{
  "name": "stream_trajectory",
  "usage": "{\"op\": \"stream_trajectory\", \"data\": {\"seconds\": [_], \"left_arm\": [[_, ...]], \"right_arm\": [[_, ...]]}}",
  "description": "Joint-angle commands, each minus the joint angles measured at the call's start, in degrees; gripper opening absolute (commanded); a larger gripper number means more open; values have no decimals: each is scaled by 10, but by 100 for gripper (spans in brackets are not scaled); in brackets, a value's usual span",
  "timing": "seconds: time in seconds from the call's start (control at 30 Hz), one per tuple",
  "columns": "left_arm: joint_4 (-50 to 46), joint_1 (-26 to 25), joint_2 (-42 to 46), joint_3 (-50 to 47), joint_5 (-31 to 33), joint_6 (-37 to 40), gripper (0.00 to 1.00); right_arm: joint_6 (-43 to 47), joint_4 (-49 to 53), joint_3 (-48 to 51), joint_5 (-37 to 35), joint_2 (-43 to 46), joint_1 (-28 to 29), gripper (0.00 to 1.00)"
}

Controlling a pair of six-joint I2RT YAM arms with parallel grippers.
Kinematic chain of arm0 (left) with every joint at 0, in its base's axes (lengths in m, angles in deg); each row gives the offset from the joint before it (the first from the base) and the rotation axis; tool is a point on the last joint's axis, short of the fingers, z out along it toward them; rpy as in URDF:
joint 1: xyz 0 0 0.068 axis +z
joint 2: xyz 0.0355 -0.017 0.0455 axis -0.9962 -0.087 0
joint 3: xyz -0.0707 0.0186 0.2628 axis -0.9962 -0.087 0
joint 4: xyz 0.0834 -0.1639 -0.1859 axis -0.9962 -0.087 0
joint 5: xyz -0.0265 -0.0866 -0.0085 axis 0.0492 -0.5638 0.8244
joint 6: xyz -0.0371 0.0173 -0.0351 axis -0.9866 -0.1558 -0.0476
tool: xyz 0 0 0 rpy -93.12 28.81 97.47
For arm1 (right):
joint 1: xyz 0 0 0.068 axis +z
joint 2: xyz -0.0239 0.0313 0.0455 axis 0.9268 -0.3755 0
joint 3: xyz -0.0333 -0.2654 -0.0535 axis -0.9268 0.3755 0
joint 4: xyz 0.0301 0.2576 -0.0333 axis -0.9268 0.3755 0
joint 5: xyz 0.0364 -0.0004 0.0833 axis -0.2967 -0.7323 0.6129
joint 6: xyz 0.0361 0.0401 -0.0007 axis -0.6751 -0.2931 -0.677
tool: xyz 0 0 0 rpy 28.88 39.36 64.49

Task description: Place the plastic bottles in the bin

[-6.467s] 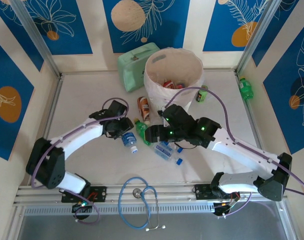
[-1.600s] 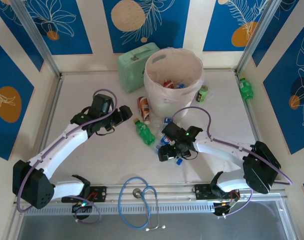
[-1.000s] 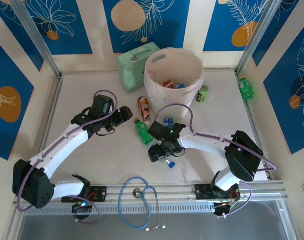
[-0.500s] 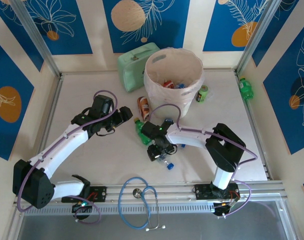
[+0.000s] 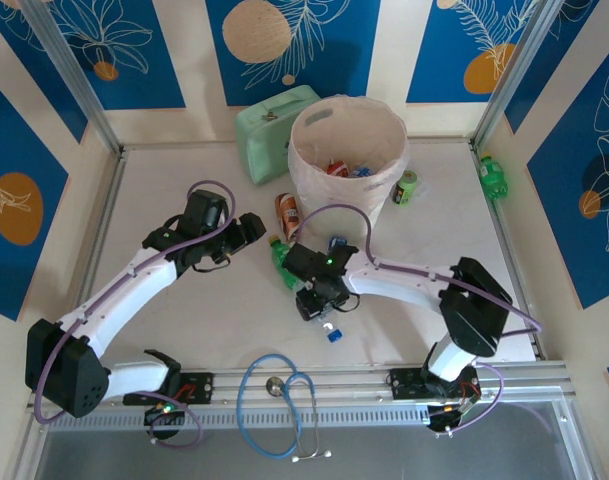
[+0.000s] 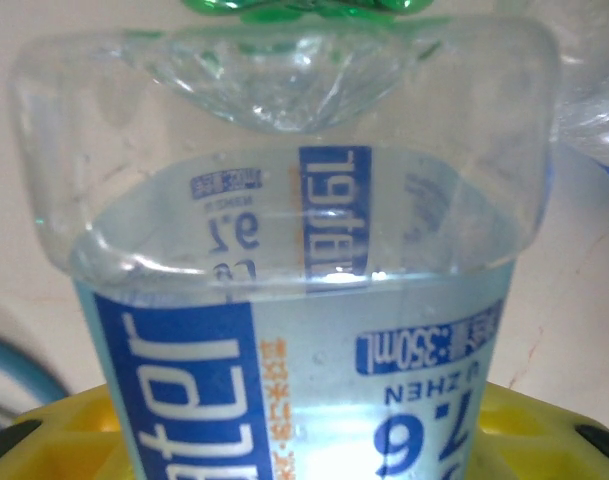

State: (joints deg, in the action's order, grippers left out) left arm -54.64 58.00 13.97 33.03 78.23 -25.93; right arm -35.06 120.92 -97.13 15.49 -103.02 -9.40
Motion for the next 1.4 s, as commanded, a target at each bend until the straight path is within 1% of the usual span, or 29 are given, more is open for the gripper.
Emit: {"op": "stream_trajectory", "data": {"seconds": [0.0, 0.2, 0.37, 0.5, 0.57, 0.67, 0.83, 0.97, 1.07, 1.2, 1.27, 1.37], "left_arm": [[6, 2, 4, -13, 2, -8, 86], [10, 1, 0, -17, -4, -9, 86], [14, 1, 1, -16, -5, -8, 86], [18, -1, 0, -17, -7, -12, 86], [17, -2, 0, -17, -7, -12, 86], [16, -2, 2, -17, -5, -11, 86], [16, -2, 0, -14, -5, -12, 86], [17, -3, -1, -16, -4, -13, 86], [22, -5, -3, -20, -5, -16, 86], [27, -8, -5, -27, -5, -18, 86], [30, -9, -9, -30, -5, -19, 86], [36, -10, -15, -33, -5, -23, 86]], "right_arm": [[-26, 24, -22, -22, 52, 16, 45], [-50, 41, -63, -43, 137, 23, 44], [-33, 64, -151, -73, 192, 14, 43], [4, 71, -241, -91, 209, -28, 43], [20, 73, -297, -82, 203, -74, 43], [36, 78, -384, -50, 175, -145, 43], [73, 89, -523, -46, 94, -221, 44], [81, 107, -627, -28, 8, -290, 44], [88, 130, -697, -32, -54, -321, 44], [97, 163, -766, -32, -122, -345, 44], [102, 171, -776, -33, -141, -353, 44], [107, 168, -760, -37, -151, -361, 44]]}}
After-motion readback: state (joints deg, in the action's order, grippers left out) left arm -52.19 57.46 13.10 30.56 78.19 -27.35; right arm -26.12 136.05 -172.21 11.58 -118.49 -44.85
